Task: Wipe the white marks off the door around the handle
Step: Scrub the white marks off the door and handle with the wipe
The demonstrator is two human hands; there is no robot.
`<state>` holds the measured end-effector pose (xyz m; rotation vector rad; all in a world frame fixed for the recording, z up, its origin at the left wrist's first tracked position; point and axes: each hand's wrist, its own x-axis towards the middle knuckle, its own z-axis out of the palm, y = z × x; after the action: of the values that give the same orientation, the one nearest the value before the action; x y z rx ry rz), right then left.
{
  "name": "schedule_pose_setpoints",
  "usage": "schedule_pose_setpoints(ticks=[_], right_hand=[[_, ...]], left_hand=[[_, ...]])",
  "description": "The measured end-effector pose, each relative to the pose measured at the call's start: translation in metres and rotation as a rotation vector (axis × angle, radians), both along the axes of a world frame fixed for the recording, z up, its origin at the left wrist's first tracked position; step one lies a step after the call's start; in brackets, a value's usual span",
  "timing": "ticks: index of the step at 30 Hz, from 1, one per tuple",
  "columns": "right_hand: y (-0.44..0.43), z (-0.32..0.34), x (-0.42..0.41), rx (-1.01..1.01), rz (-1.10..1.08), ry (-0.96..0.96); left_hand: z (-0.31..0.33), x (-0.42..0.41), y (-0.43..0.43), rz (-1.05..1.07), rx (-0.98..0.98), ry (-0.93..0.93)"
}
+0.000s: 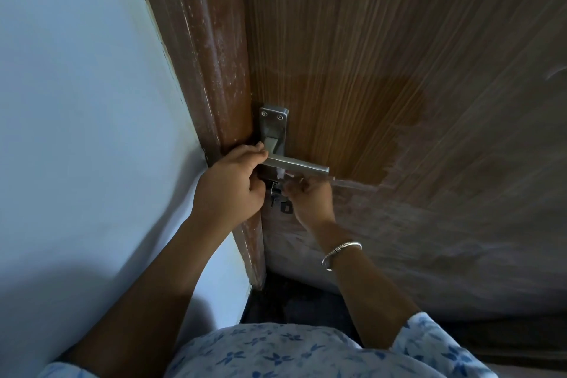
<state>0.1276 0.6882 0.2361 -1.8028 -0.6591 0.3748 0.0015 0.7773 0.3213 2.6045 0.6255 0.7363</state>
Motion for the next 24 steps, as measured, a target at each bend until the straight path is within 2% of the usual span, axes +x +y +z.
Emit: schedule_pose_setpoints(ticks=[5, 11, 19, 21, 24], right_hand=[[-0.013, 0.001, 0.008, -0.026, 0.102, 0.048], [-0.050, -0.003, 0.029, 0.256, -0.229, 0.192], [-0.083, -0.007, 0.040, 0.409, -0.511, 0.204], [-0.074, -0.009, 0.036, 0.401, -0.509, 0.195], [-0.054, -0.012, 0.026, 0.315, -0.359, 0.180]], left_hand=[[-0.002, -0.001, 0.003, -0.015, -0.016, -0.010], [-0.002, -0.001, 0.004, -0.014, -0.024, -0.034], [-0.006, 0.005, 0.004, 0.003, -0.015, -0.055], [-0.007, 0.005, 0.003, 0.002, -0.006, -0.055], [-0.007, 0.004, 0.003, 0.000, 0.003, -0.055]])
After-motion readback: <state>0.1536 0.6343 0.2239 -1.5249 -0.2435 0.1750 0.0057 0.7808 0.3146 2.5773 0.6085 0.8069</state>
